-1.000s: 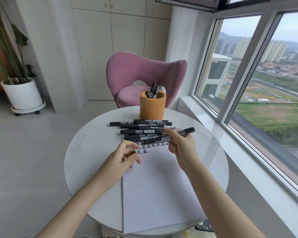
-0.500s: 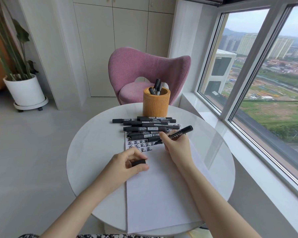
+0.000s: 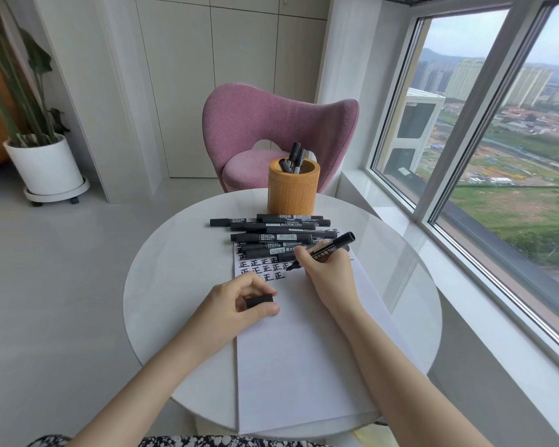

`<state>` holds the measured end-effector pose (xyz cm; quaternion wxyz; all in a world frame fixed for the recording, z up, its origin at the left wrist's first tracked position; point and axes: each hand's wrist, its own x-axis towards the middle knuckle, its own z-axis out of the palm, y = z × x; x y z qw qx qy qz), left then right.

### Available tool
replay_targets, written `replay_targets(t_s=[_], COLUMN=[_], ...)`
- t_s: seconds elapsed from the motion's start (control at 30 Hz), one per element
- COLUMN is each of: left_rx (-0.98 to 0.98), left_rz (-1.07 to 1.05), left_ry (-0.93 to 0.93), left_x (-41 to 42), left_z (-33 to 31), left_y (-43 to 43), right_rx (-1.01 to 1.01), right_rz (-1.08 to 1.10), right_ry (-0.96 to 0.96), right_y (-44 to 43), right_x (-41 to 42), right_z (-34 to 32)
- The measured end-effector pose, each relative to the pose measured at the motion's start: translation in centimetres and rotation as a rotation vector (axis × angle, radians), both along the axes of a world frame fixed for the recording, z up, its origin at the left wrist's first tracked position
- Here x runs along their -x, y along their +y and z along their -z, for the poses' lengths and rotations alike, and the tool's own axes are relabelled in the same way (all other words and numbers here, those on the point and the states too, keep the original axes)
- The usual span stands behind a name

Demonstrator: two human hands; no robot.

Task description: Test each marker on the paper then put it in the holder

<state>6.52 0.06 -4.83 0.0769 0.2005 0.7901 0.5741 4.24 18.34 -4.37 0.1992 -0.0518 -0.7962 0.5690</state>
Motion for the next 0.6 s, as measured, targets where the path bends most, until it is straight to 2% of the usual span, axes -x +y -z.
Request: replay_targets(t_s=[0.6], left_rx=[0.011], left_rz=[0.004], left_ry=[0.016], left_x=[0.09], left_z=[0.07], left_y=[-0.05], right_rx=[-0.063], right_rz=[0.034], right_ry=[-0.013], right_y=[-0.11], right_x=[0.15], right_z=[0.14])
